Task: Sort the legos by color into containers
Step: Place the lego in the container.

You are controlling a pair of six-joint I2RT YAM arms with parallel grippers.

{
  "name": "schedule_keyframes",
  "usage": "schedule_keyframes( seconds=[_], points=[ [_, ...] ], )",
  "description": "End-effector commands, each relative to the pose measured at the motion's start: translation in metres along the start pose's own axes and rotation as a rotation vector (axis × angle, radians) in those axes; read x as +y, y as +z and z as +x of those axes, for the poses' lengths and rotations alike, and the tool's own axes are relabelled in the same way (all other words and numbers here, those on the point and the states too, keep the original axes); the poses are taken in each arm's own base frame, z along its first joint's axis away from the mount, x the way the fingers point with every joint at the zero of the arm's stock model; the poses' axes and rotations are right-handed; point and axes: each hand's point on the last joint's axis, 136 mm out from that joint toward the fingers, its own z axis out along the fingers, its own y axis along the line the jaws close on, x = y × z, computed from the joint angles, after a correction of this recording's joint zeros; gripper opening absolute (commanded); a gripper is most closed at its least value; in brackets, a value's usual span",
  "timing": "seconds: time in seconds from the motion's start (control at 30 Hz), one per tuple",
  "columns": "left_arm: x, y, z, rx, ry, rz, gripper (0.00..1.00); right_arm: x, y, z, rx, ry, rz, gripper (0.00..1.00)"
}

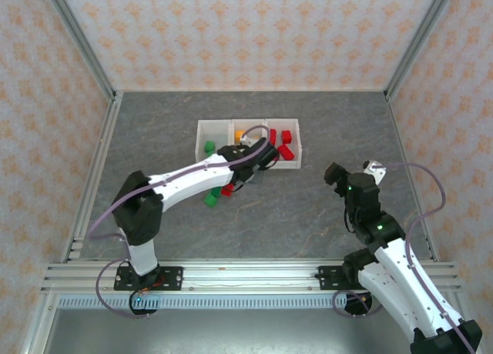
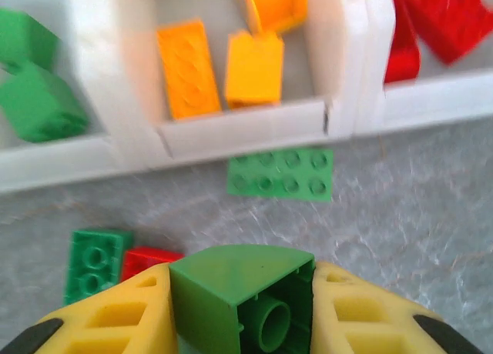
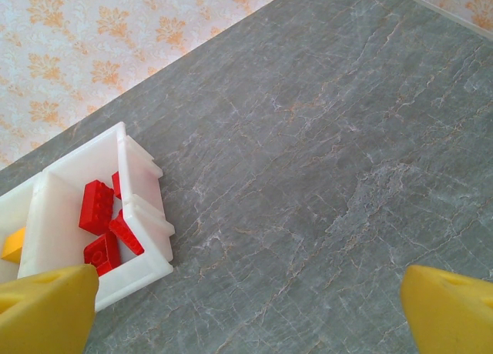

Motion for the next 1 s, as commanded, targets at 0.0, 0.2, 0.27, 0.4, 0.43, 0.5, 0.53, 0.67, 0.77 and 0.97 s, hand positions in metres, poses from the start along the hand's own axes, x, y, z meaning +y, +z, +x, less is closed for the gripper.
schedule_keyframes(
  seconds=[0.0,0.2,0.27,0.4,0.43,0.5,0.53,0.67,0.77,0.97],
  points=[
    [0.044,-0.003,-0.023,-0.032,0.02,-0.131,0.36,-0.001,0.0,-0.004,-0.023,0.008,0.005,1.0],
    [0.095,0.005,-0.064,-0.065,-0.039,-0.216,0.36,-0.001,-0.001,-0.005,-0.025,0.004,0.009,1.0],
    [0.111,0.013,-0.075,-0.061,-0.058,-0.226,0.36,-0.002,-0.001,-0.005,-0.027,0.004,0.01,1.0],
    [0.132,0.032,-0.092,-0.046,-0.075,-0.225,0.37,-0.002,-0.001,-0.005,-0.026,0.002,0.01,1.0],
    [0.134,0.037,-0.095,-0.043,-0.08,-0.214,0.37,-0.002,-0.001,-0.005,-0.027,0.001,0.011,1.0],
    [0.136,0.045,-0.1,-0.041,-0.091,-0.193,0.37,-0.002,-0.002,-0.006,-0.029,-0.001,0.014,1.0],
    [0.136,0.049,-0.103,-0.041,-0.091,-0.186,0.37,-0.002,-0.002,-0.007,-0.03,-0.001,0.015,1.0],
    [0.138,0.071,-0.111,-0.033,-0.071,-0.202,0.37,-0.002,-0.002,-0.007,-0.032,-0.006,0.016,1.0],
    [0.14,0.086,-0.114,-0.008,-0.071,-0.214,0.37,-0.003,-0.003,-0.008,-0.032,-0.008,0.019,1.0],
    [0.144,0.108,-0.121,0.0,-0.069,-0.235,0.37,-0.003,-0.002,-0.007,-0.033,-0.006,0.023,1.0]
  ],
)
